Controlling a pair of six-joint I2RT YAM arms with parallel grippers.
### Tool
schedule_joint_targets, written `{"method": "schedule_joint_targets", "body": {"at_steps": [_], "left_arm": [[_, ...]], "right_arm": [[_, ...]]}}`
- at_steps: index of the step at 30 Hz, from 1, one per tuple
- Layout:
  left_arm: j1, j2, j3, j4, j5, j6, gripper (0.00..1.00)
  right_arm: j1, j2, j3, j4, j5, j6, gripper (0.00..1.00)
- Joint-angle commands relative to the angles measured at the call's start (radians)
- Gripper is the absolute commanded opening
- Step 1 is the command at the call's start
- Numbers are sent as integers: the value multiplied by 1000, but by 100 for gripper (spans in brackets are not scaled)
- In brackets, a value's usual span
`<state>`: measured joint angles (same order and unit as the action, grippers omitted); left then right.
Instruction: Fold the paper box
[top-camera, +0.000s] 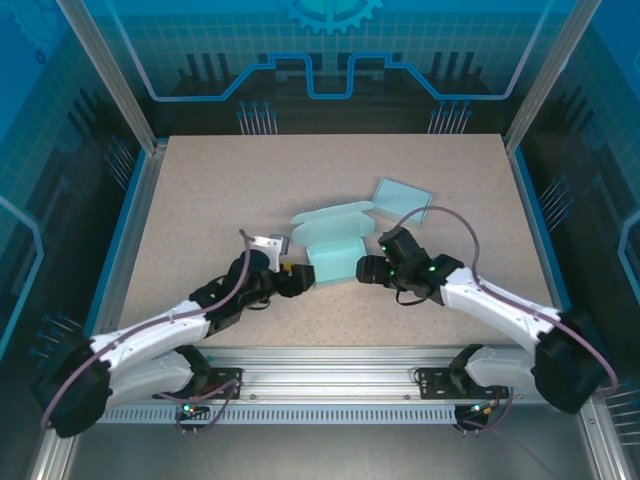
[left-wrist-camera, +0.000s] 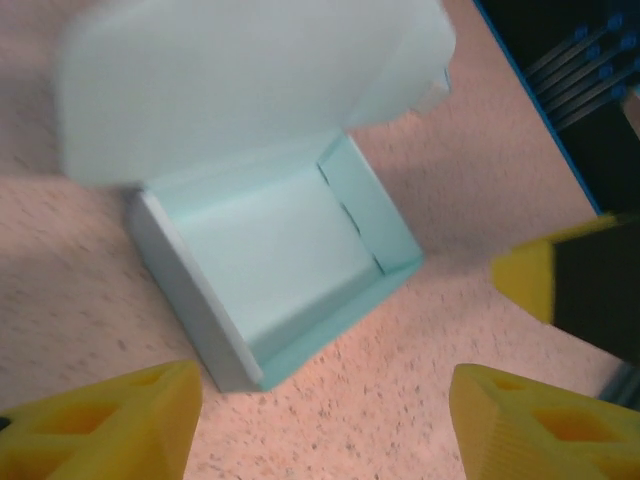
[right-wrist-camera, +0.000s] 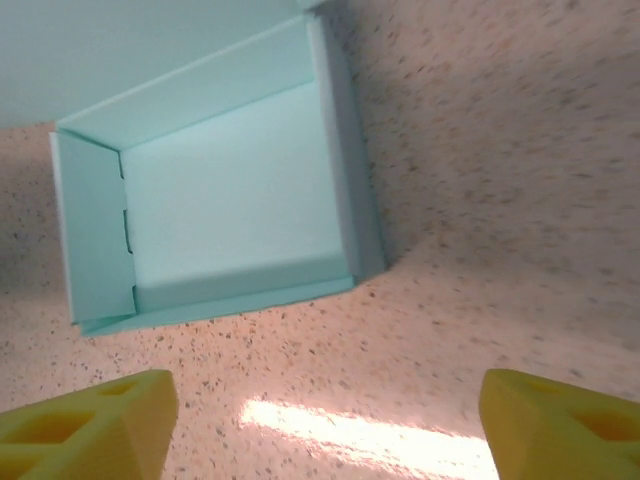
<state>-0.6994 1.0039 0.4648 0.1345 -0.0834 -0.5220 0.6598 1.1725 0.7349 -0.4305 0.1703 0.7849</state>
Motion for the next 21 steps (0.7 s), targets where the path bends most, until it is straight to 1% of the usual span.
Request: {"method": "schedule_joint_targets", "body": {"at_steps": [1, 5, 7, 8, 11, 14, 15, 17, 21], "left_arm": [[55, -69, 45, -185, -136, 146, 73], [129, -106, 24, -148, -129, 262, 74], [157, -101, 21, -122, -118, 315, 72], [171, -91, 23, -105, -102, 339, 71], [210, -47, 27, -36, -26, 398, 70], [253, 21, 58, -1, 53, 415, 70], [265, 47, 73, 4, 76, 420, 70], [285, 94, 95, 25, 104, 431, 70], [312, 188, 142, 49, 175, 451, 70]], "right_arm": [[-9, -128, 34, -188, 118, -69, 100], [-17, -288, 15, -236, 222, -117, 100], [-34, -360, 6, -236, 223, -140, 100], [-54, -394, -1, -225, 199, -150, 100], [-150, -481, -34, -168, 65, -150, 100], [-255, -529, -74, -110, -58, -122, 100], [-281, -534, -82, -113, -56, -100, 100], [-293, -542, -92, -136, -11, -57, 100], [-306, -524, -74, -144, -34, -97, 100]]}}
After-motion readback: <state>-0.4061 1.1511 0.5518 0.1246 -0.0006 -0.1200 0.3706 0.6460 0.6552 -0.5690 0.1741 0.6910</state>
